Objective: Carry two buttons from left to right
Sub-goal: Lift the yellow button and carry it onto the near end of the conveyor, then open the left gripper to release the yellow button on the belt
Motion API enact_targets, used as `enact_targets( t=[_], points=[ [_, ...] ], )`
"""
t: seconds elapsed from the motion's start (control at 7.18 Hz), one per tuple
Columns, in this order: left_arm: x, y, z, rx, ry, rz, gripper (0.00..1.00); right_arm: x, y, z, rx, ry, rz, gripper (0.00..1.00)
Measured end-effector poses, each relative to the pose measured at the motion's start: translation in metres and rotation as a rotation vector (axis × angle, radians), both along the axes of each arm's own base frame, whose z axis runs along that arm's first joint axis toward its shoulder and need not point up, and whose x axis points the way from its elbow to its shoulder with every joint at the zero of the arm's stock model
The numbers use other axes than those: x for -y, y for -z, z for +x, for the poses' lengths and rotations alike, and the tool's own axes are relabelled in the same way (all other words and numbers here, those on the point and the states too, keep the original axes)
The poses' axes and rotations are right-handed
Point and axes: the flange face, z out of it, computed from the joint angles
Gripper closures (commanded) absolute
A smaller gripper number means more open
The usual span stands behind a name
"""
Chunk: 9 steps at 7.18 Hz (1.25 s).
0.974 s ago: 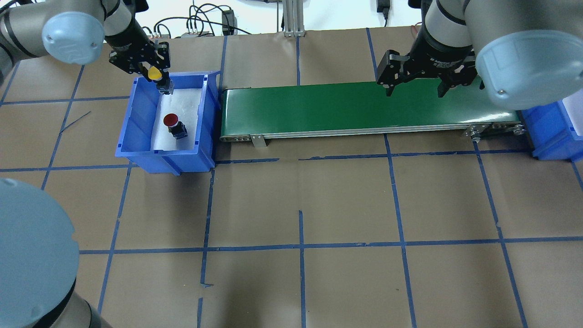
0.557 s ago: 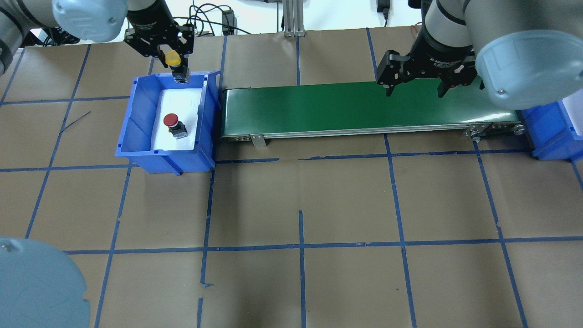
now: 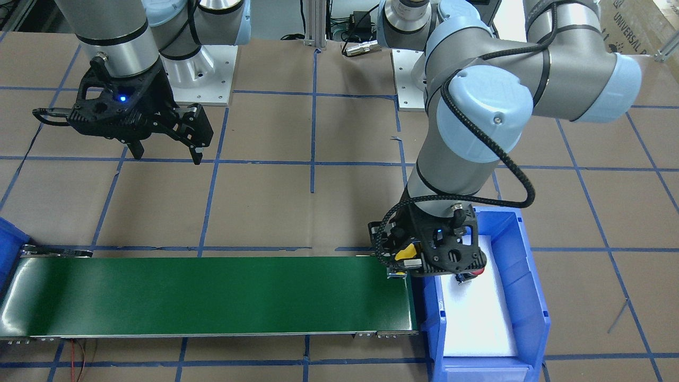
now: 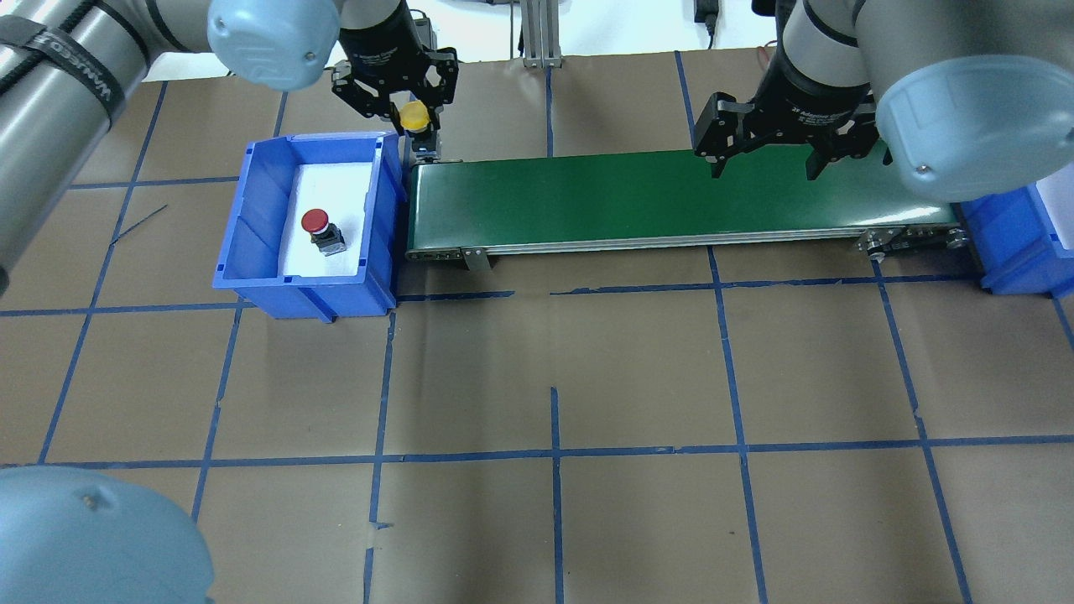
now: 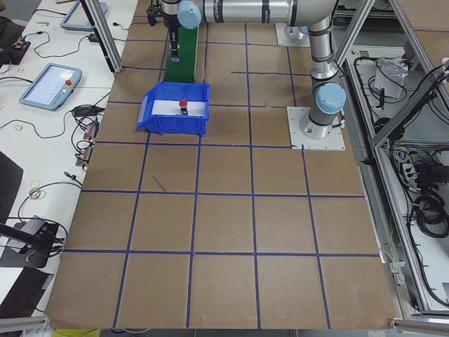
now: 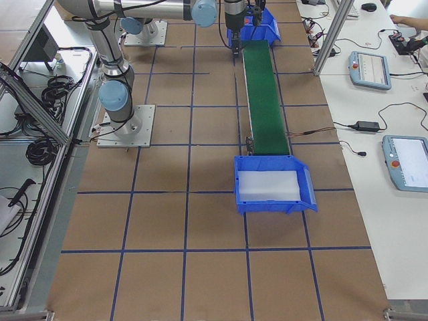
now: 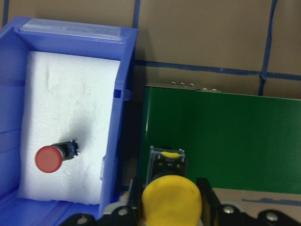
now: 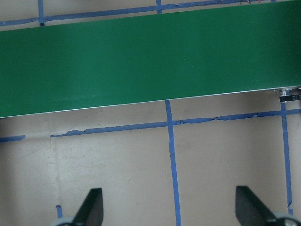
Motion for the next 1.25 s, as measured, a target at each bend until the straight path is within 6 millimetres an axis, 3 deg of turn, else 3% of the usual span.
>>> enact_targets(
  t=[0.28, 0.84, 0.97, 1.11, 1.25],
  points=[
    [0.002, 0.047, -0.034, -0.022, -0.002, 0.036, 0.98, 0.000, 0.000, 0.000, 0.000, 0.000, 0.000, 0.00],
    [0.015, 0.100, -0.046, -0.024, 0.007, 0.027, 0.98, 0.000, 0.000, 0.000, -0.001, 0.000, 0.000, 0.00],
    [0.018, 0.105, -0.046, -0.023, 0.008, 0.024, 0.91, 0.000, 0.000, 0.000, -0.001, 0.001, 0.000, 0.00],
    [0.019, 0.107, -0.046, -0.021, 0.009, 0.021, 0.01, 0.000, 0.000, -0.001, -0.001, 0.002, 0.000, 0.00],
    [0.020, 0.108, -0.046, -0.019, 0.008, 0.021, 0.00, 0.000, 0.000, -0.001, -0.002, 0.002, 0.000, 0.00]
  ],
)
